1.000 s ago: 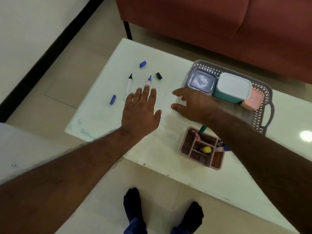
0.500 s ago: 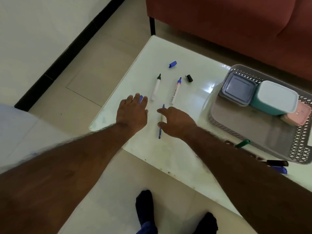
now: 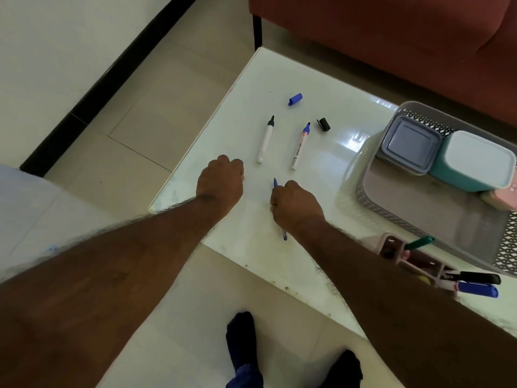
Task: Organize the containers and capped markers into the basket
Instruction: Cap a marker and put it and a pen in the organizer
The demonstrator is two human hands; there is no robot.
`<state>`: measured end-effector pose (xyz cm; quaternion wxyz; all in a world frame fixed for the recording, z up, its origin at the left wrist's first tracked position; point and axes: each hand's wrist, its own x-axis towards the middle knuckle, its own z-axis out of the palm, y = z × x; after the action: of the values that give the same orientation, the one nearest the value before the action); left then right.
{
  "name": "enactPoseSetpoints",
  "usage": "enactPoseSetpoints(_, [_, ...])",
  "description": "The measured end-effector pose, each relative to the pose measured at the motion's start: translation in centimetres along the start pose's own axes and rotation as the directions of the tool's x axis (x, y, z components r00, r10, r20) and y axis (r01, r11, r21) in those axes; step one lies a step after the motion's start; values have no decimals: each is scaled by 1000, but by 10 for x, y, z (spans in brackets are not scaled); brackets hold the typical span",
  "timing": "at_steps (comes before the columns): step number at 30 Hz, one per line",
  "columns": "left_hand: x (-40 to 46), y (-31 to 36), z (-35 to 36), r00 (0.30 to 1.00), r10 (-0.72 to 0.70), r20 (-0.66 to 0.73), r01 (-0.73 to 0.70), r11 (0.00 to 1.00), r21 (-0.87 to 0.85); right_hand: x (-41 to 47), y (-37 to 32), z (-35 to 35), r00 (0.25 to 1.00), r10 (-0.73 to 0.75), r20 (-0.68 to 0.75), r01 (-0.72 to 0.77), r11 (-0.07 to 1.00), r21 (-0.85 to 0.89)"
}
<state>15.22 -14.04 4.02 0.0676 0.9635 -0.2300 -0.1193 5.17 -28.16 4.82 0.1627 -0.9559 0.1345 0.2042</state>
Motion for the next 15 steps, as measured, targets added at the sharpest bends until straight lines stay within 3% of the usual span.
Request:
enactPoseSetpoints(6, [-2, 8, -5, 988, -152, -4, 149, 974, -173, -7, 4, -1, 997, 57, 52, -62, 992, 107])
enactPoseSetpoints(8, [-3, 16, -10, 970, -243, 2, 230, 916, -329, -12, 7, -8, 995, 91, 31, -95, 978, 184])
enactPoseSetpoints(11, [0, 30, -22, 940, -323, 110, 323, 737, -593, -23, 11, -25, 992, 118, -33, -103, 946, 307])
enactPoseSetpoints(15, [-2, 49, -45, 889, -345, 300, 410, 315, -856, -42, 17, -52, 982, 133, -134, -59, 892, 449])
